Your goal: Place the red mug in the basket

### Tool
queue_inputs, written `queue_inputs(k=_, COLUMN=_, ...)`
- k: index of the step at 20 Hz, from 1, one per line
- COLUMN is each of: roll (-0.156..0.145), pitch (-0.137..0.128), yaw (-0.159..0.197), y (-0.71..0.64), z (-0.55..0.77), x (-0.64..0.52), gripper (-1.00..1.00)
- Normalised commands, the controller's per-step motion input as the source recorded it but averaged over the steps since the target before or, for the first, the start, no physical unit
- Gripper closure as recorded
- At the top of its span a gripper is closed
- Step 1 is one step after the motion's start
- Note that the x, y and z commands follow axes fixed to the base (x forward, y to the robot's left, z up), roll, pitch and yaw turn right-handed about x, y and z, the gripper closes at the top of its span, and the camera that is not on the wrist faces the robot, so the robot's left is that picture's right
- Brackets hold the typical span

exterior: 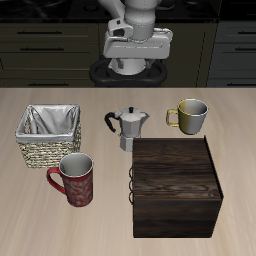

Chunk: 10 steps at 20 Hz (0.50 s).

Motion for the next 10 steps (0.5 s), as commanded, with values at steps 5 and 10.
queue_inputs(k=5, roll=0.011, pitch=0.005, yaw=0.001, y=0.01, z=0.0, x=0.05, gripper=-1.0)
queue_inputs(k=10, roll=-0.001, pitch=-0.007, yaw=-0.001, y=0.0, z=0.03, x=0.04, gripper=-1.0)
